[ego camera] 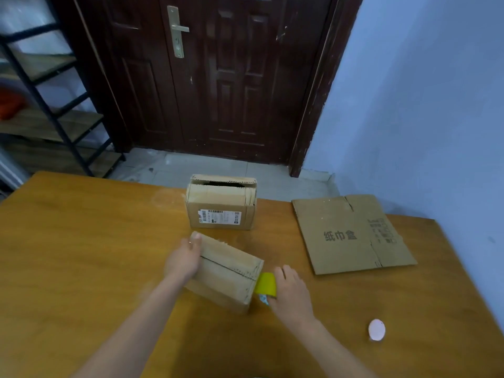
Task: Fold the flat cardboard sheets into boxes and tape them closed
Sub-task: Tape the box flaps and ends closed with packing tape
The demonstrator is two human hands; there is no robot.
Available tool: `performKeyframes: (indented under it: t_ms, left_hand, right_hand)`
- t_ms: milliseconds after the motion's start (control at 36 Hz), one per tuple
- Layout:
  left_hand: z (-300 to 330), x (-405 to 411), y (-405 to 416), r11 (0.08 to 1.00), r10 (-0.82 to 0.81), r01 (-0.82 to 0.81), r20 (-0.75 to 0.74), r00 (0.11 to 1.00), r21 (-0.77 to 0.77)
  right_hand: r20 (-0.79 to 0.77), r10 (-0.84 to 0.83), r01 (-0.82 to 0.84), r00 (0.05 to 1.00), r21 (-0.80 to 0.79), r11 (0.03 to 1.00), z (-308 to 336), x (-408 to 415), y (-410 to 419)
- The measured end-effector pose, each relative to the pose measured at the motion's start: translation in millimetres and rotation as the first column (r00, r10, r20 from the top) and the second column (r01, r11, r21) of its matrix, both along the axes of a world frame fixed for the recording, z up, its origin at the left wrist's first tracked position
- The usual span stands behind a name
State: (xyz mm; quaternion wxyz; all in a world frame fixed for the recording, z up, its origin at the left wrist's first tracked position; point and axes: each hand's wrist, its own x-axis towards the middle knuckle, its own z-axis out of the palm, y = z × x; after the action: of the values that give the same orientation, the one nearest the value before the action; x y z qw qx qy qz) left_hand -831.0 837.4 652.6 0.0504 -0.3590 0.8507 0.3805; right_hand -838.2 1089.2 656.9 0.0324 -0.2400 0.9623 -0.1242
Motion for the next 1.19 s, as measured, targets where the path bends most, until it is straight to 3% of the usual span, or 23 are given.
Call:
performKeyframes:
  t_ms: [111, 167, 333, 444, 556, 639, 694, 750, 861, 1028, 1194]
  left_hand:
    - [-1, -5, 2, 0.951, -0.073, 0.117, 0.162, 0.984, -0.285]
    - [-1, -5, 2, 0.903, -0.114, 0.183, 0.195, 0.974, -0.388]
    - [-6, -7, 0, 0.848, -0.132, 0.22, 0.209, 0.969, -0.483]
    - [-9, -8, -2, 0.837, -0.139, 0.226, 0.205, 0.969, -0.499]
    - [-11, -10, -4, 0.832, -0.151, 0.238, 0.209, 0.966, -0.501]
    - [-11, -9, -5, 0.833, -0.156, 0.236, 0.198, 0.968, -0.499]
    - [-12, -10, -6, 0.84, -0.155, 0.229, 0.186, 0.97, -0.492]
    - [-13, -11, -8, 0.84, -0.156, 0.226, 0.179, 0.971, -0.493]
    - [-13, -15, -14, 0.825, -0.204, 0.261, 0.168, 0.965, -0.502]
    - [-8, -27, -22, 0.77, -0.223, 0.26, 0.137, 0.965, -0.582]
    - [11, -12, 15, 0.786, -0.236, 0.129, -0.1, 0.967, -0.604]
  right_hand:
    - [0.232, 0.018, 0.023, 0.973, -0.173, 0.985, 3, 15, -1]
    - [0.402, 0.042, 0.084, 0.915, -0.289, 0.954, 4, 19, 4]
    - [0.705, 0.132, 0.39, 0.697, -0.527, 0.755, -14, 24, 30]
    - [0.723, 0.14, 0.434, 0.677, -0.545, 0.717, -20, 29, 30]
    - [0.72, 0.128, 0.371, 0.682, -0.492, 0.788, -19, 24, 27]
    - [0.612, 0.002, 0.157, 0.791, -0.205, 0.966, -34, 22, 24]
    - [0.562, -0.078, 0.163, 0.824, -0.103, 0.981, -42, 22, 20]
    - [0.604, -0.095, 0.214, 0.792, -0.129, 0.968, -44, 17, 17]
    - [0.801, 0.005, 0.334, 0.599, -0.255, 0.908, -33, 11, 22]
    - [0.812, 0.056, 0.368, 0.581, -0.324, 0.872, -31, 17, 10]
    - [0.852, 0.063, 0.358, 0.519, -0.284, 0.889, -34, 22, 2]
